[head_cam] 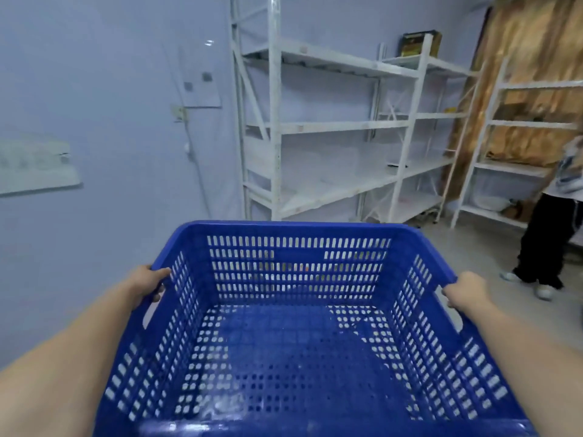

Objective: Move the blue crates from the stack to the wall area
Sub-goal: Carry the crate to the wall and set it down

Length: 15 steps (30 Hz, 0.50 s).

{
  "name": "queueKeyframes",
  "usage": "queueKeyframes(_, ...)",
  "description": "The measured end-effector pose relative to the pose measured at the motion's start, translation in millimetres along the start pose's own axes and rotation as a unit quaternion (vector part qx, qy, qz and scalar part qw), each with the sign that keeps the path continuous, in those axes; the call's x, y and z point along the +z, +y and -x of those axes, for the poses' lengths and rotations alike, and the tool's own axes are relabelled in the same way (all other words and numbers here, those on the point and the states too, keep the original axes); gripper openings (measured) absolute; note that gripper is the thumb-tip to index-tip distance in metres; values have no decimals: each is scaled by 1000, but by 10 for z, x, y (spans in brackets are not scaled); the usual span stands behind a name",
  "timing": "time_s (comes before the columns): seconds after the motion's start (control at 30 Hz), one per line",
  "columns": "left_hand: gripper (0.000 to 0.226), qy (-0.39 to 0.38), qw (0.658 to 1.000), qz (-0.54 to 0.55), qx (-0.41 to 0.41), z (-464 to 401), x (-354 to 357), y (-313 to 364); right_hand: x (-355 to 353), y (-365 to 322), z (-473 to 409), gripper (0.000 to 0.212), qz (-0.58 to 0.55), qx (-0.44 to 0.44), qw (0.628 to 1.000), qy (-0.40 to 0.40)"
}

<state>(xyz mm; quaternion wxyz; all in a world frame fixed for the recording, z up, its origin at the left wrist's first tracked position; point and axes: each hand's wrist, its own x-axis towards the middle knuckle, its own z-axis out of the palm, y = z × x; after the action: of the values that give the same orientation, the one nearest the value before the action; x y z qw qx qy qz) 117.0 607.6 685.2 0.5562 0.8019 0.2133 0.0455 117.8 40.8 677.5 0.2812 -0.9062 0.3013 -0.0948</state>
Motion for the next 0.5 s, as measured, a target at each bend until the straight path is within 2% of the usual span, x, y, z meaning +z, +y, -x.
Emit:
queueKeyframes(0.1,17,46,999,8,-20,-244,-745,-269,579,-761,47,17,-15,-53,998,-23)
queueKeyframes(0.27,16,122,991,21,-52,-672,-1880,-651,1607,-2078,247,4,-35,-119,989,-76)
queueKeyframes(0.4,16,173,983,26,-59,-995,-2627,-821,2136,-2956,605,18,-30,-153,982,-110)
queueKeyframes(0.5,17,199,976,47,-68,-1296,-3044,-934,2446,-3516,676,13,-51,-168,977,-124)
